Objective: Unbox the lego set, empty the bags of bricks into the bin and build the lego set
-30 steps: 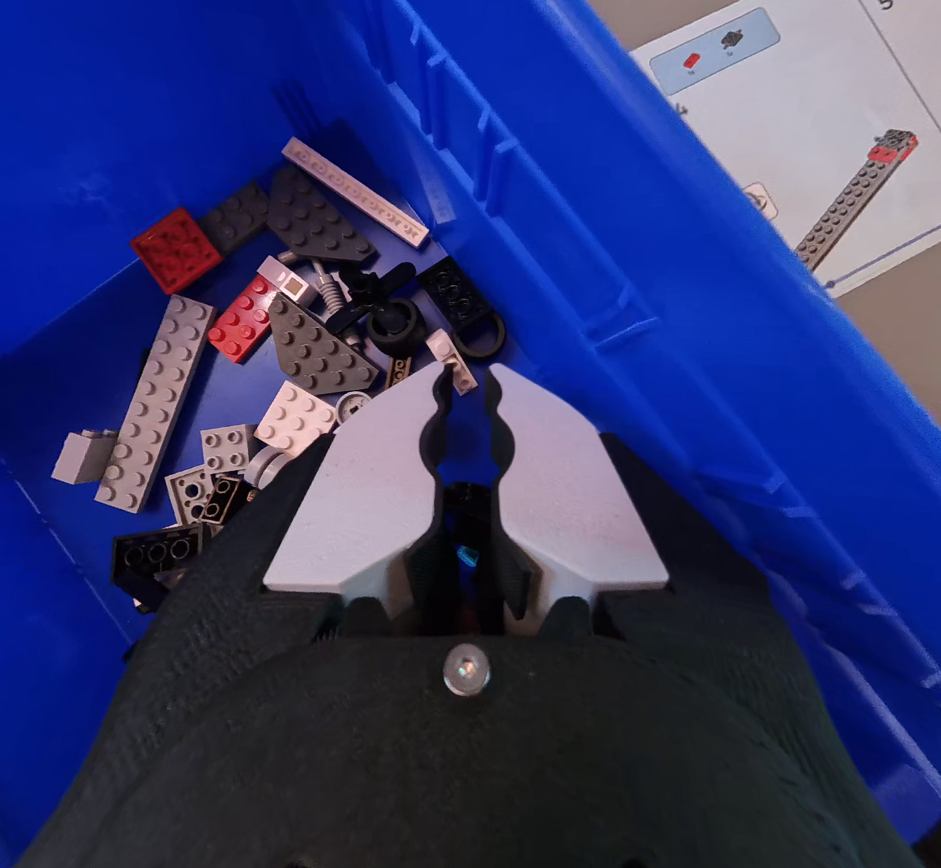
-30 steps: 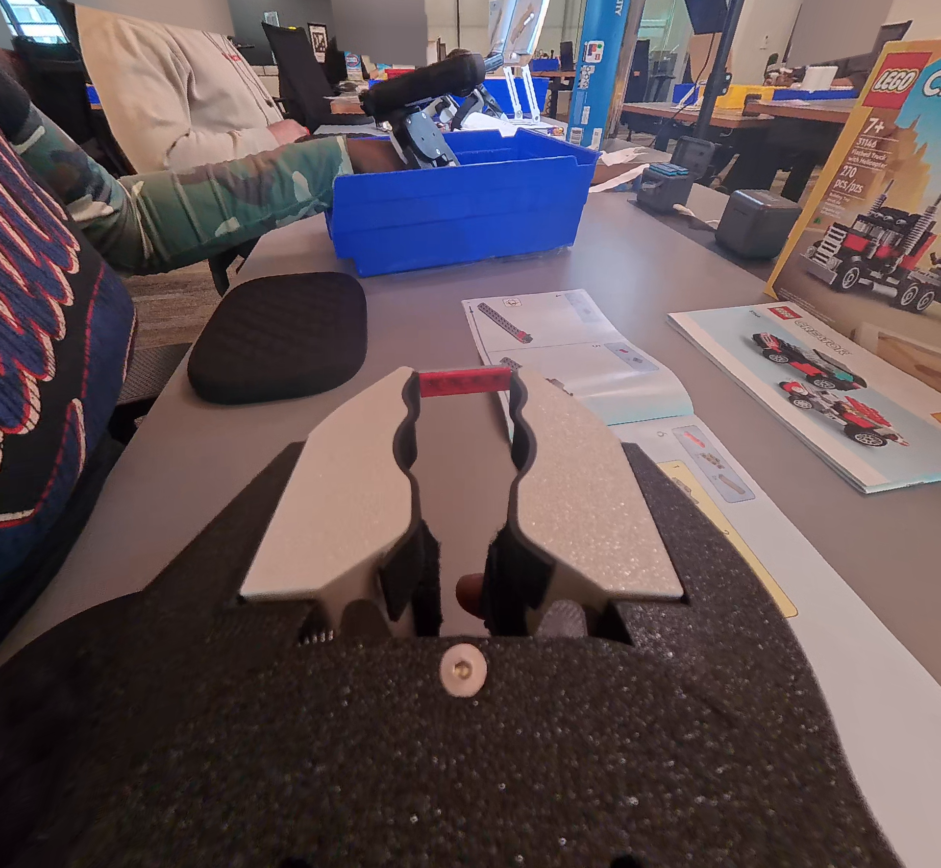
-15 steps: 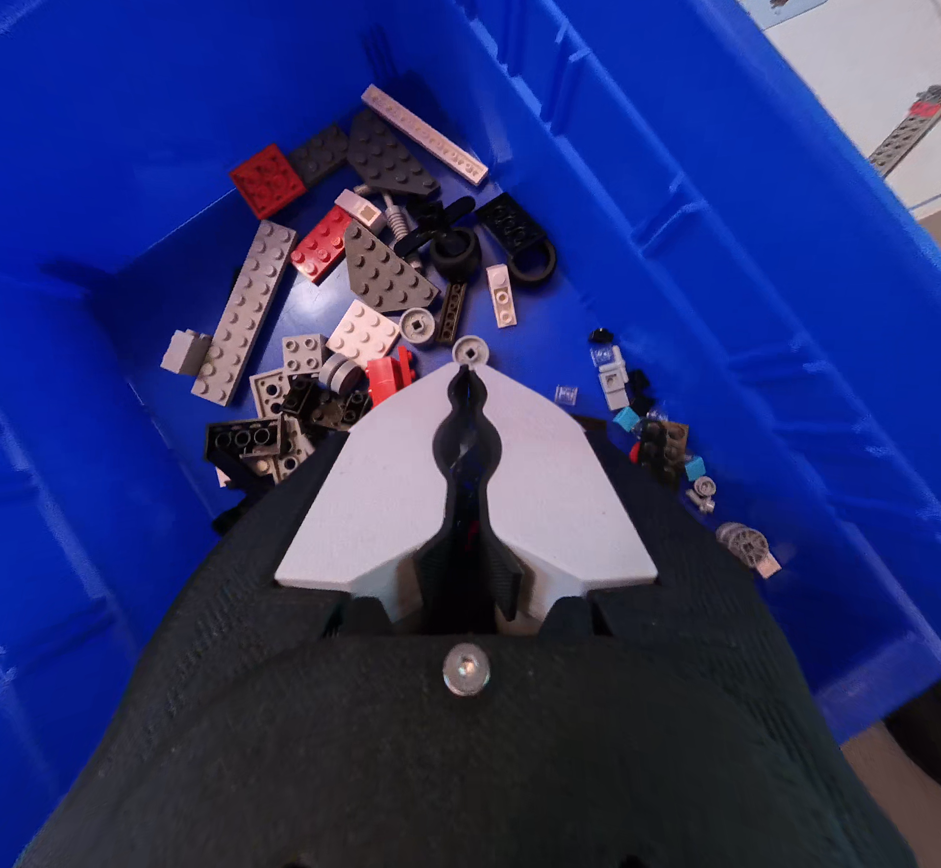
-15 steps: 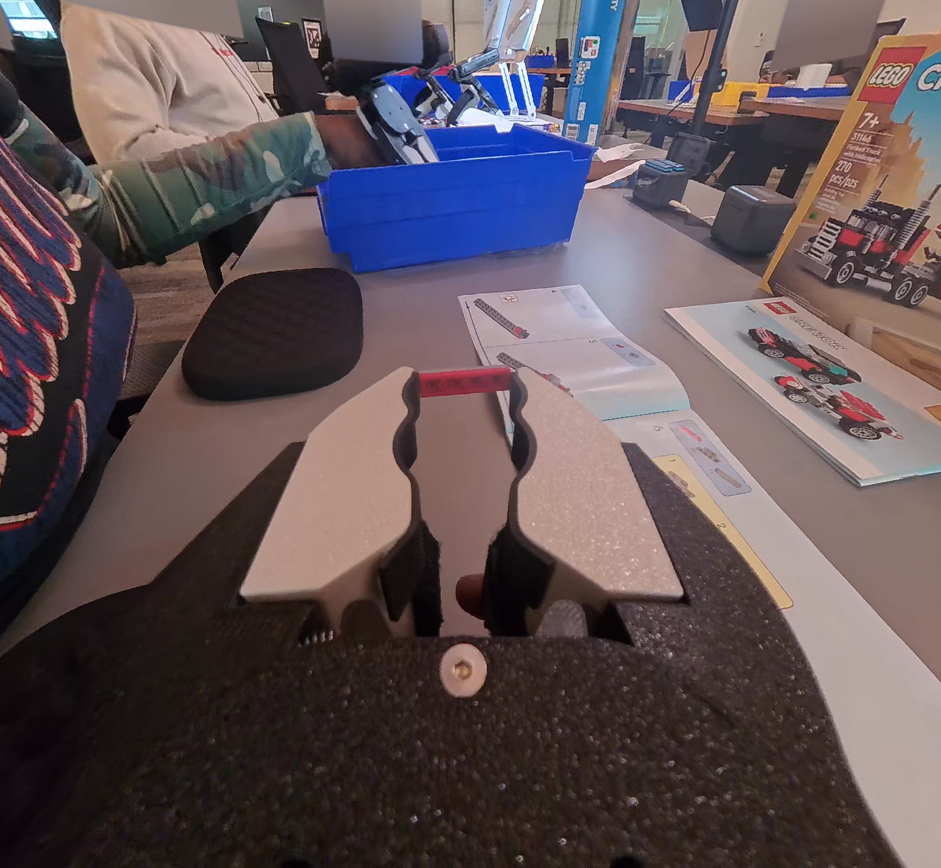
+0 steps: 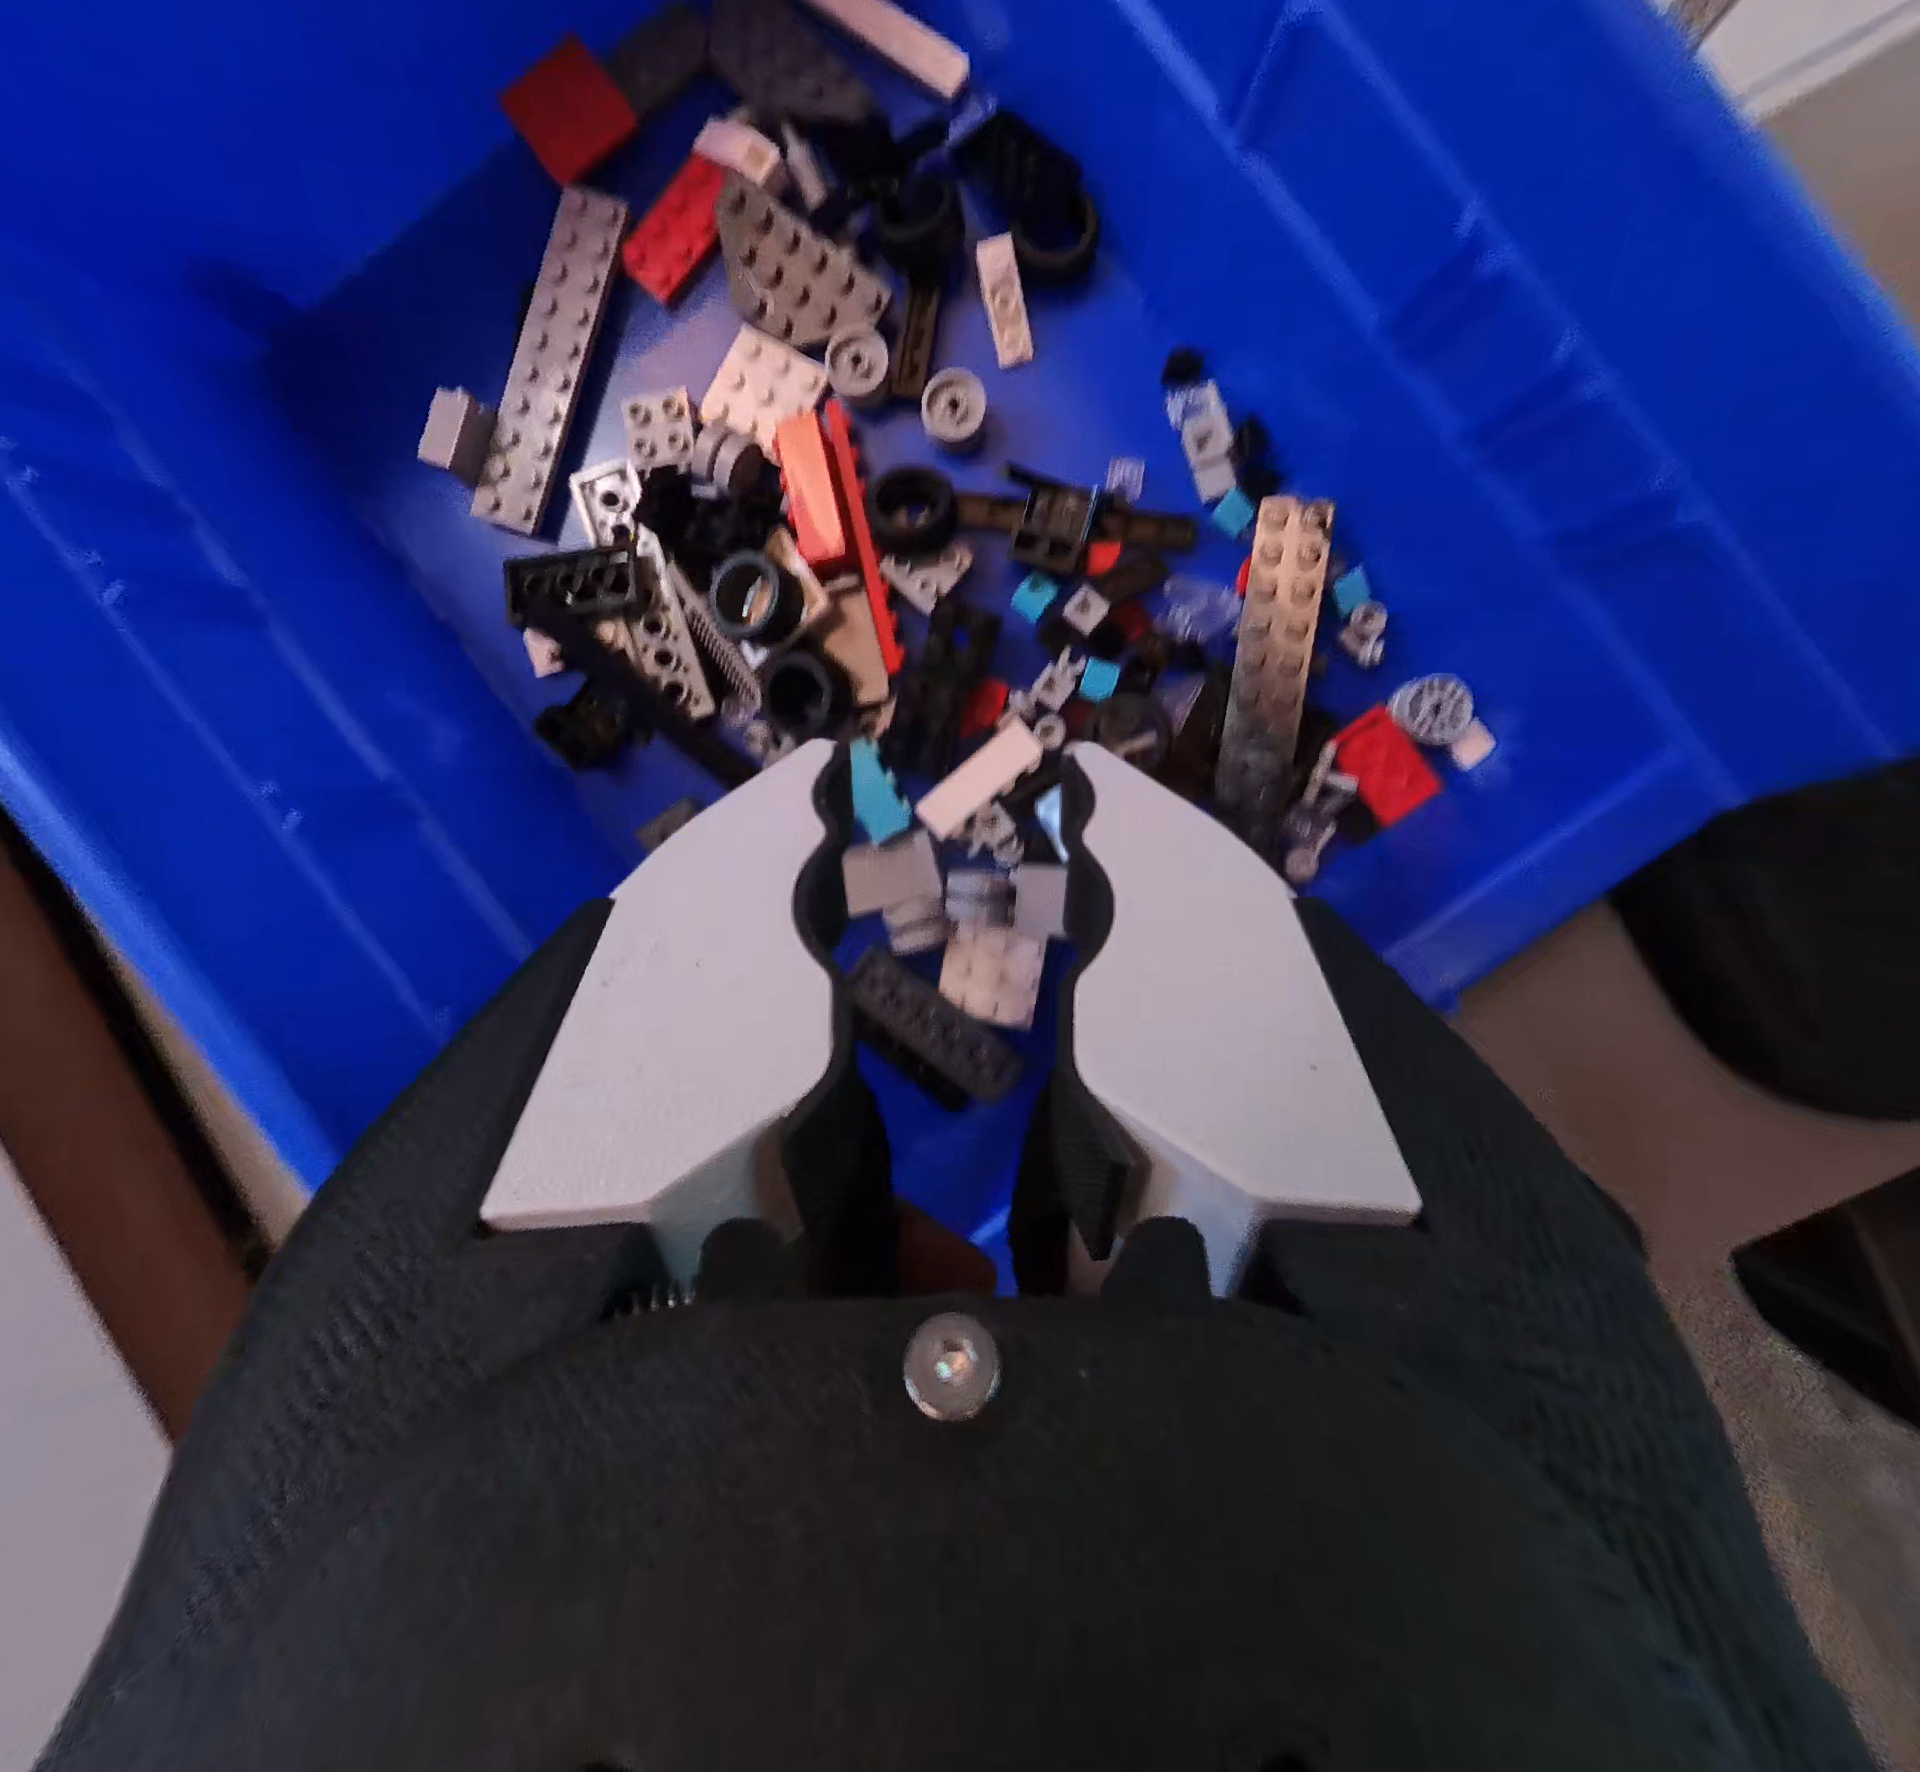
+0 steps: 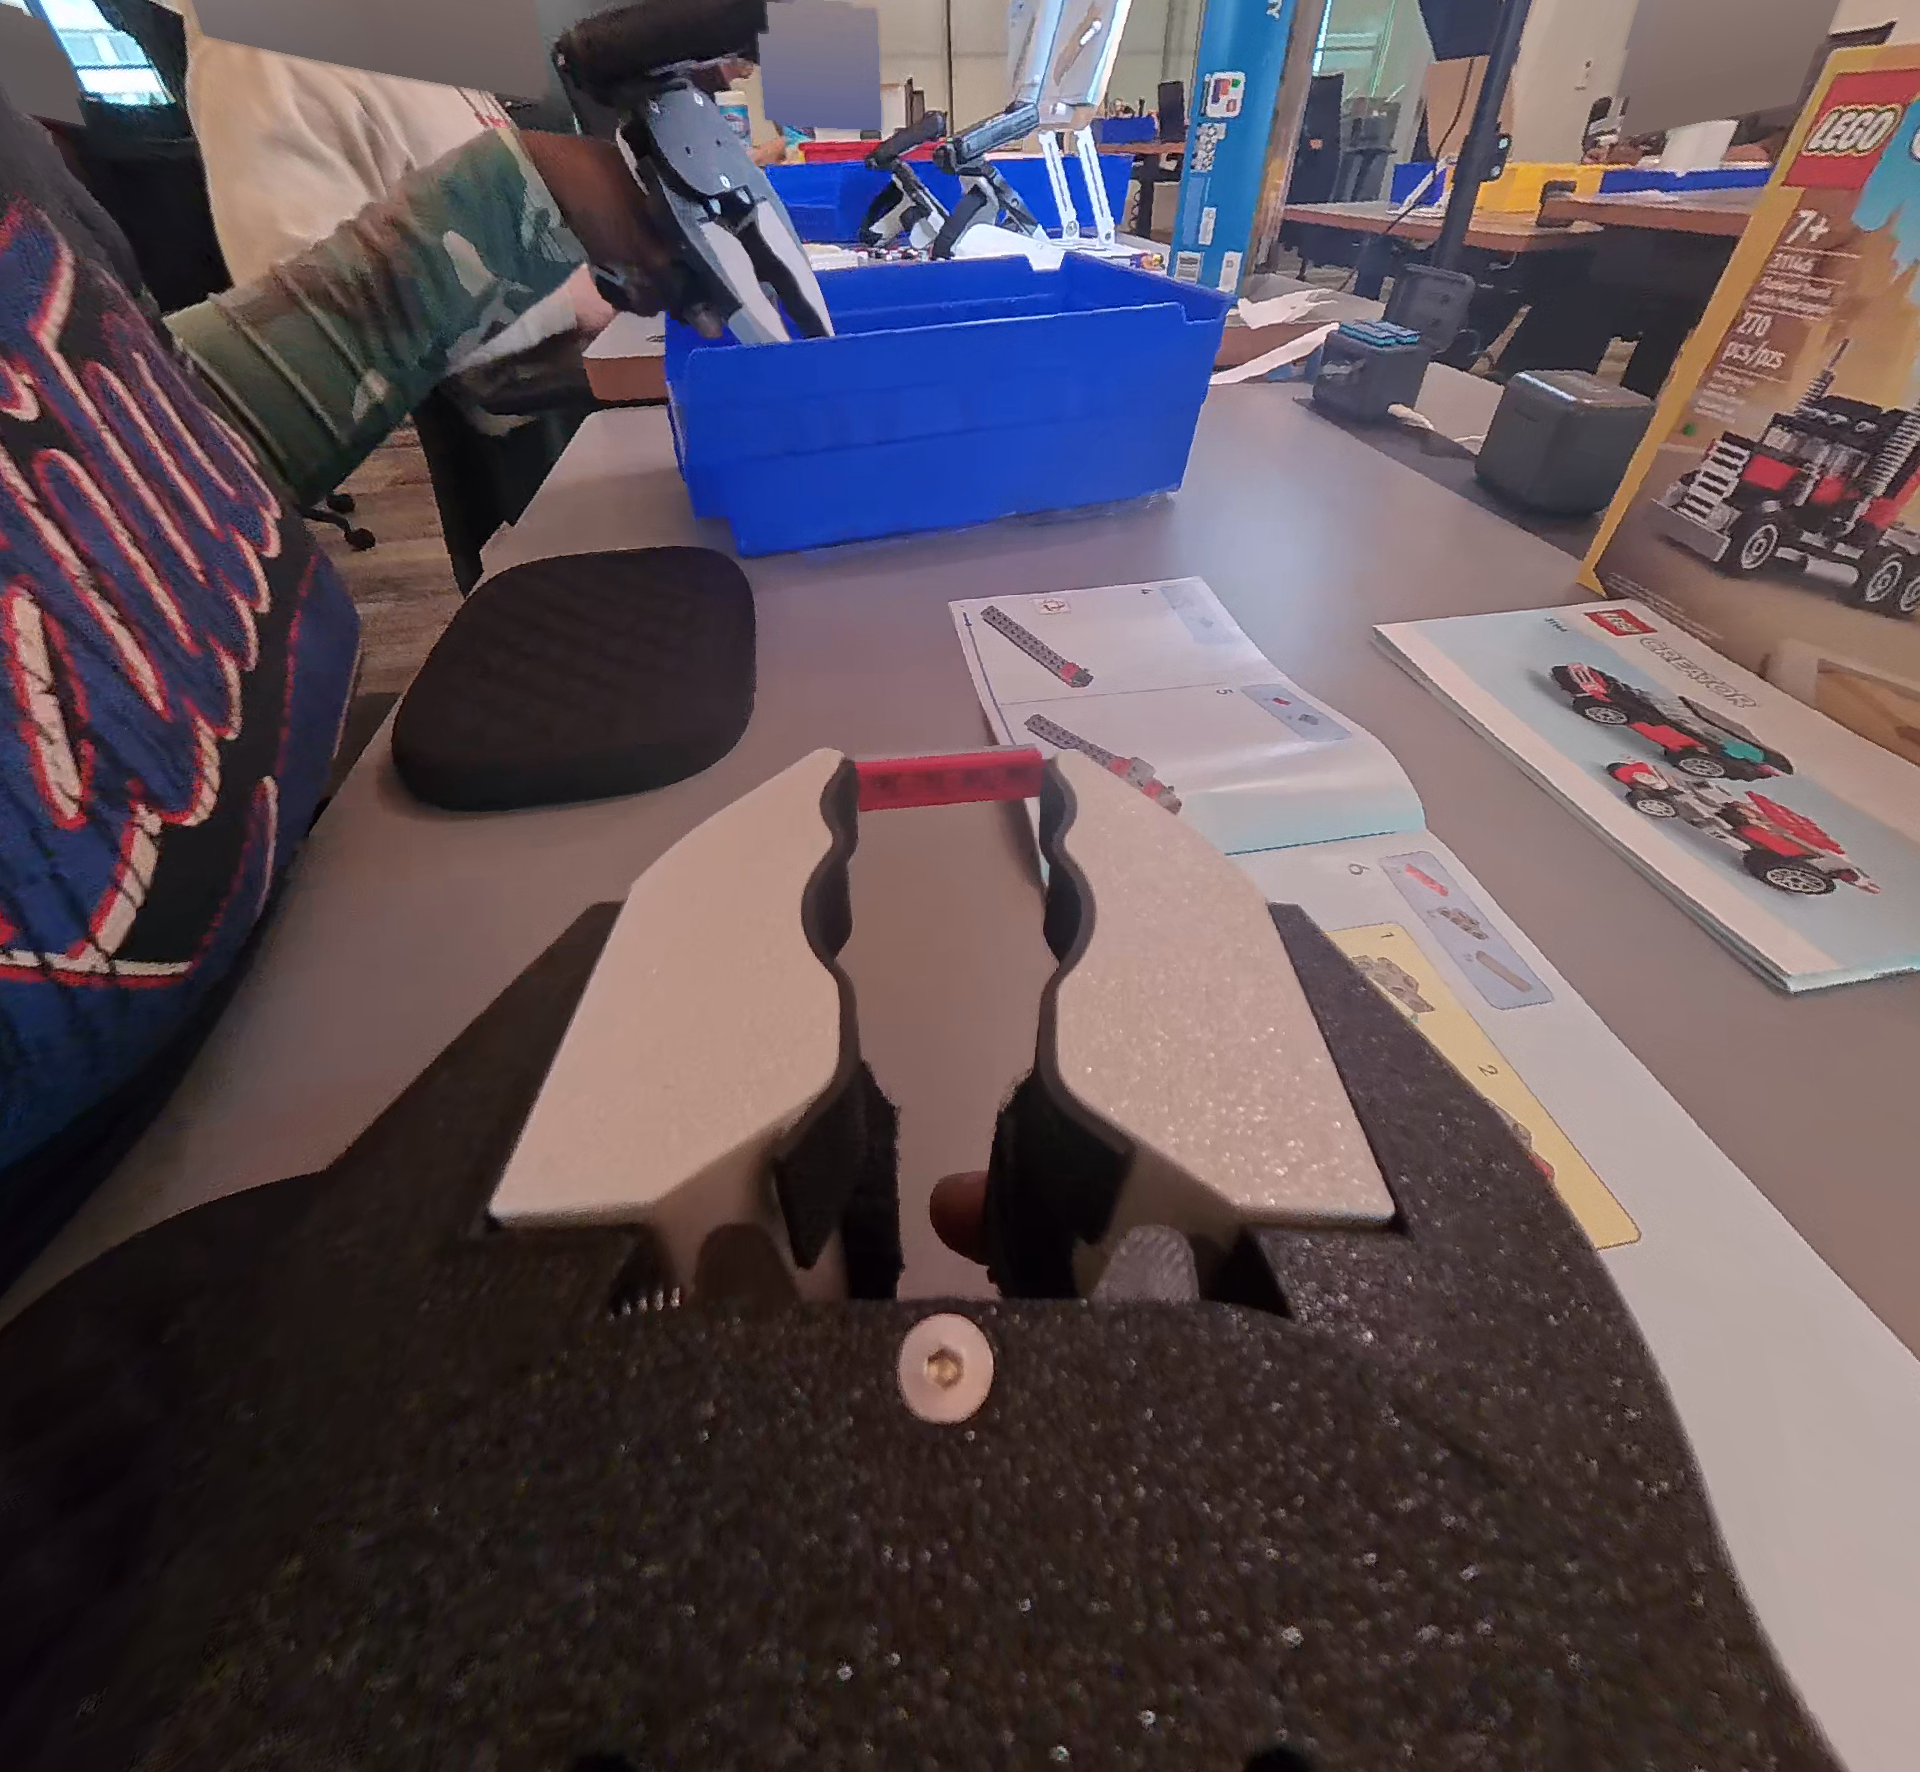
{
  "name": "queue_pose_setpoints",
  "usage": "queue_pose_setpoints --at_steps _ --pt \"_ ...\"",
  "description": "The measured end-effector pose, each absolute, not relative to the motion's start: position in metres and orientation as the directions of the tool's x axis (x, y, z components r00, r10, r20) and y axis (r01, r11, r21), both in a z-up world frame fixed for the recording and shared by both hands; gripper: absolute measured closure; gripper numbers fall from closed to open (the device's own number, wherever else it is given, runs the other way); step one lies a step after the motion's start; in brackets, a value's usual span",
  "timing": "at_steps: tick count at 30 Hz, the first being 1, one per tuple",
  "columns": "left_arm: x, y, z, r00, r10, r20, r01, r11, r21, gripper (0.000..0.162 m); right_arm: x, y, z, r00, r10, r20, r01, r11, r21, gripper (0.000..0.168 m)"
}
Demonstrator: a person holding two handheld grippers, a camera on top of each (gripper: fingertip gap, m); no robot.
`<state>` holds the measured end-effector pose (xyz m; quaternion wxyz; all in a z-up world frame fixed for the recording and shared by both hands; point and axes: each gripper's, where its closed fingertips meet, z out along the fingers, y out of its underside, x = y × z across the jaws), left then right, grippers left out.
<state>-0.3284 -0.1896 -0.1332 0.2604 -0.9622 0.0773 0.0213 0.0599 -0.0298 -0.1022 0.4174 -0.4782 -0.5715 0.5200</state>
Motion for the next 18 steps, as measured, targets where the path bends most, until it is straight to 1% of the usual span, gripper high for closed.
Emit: queue_pose_setpoints --at_steps 3,9,12,15,18 --pt "-0.335 -0.216 -0.134 0.985 -0.126 -0.122 -0.165 -0.9 -0.403 0.119 0.059 -0.031 -0.1 -0.194 0.981 -0.014 0.121 0.01 -0.993 0.135" --pt "-0.333 -0.231 -0.148 0.99 -0.086 -0.115 -0.119 -0.941 -0.316 0.117 0.057 -0.027 -0.101 -0.177 0.984 -0.013 0.151 0.014 -0.988 0.135" --pt "-0.329 -0.228 -0.157 0.989 -0.115 -0.093 -0.139 -0.943 -0.303 0.117 0.055 -0.025 -0.104 -0.179 0.984 -0.011 0.174 0.021 -0.985 0.135" --pt "-0.327 -0.217 -0.16 0.99 -0.122 -0.068 -0.138 -0.932 -0.335 0.116 0.054 -0.024 -0.104 -0.182 0.983 -0.018 0.185 0.016 -0.983 0.135" --pt "-0.337 -0.21 -0.162 0.99 -0.09 -0.104 -0.12 -0.934 -0.336 0.115 0.053 -0.024 -0.104 -0.187 0.982 -0.012 0.208 0.028 -0.978 0.135"
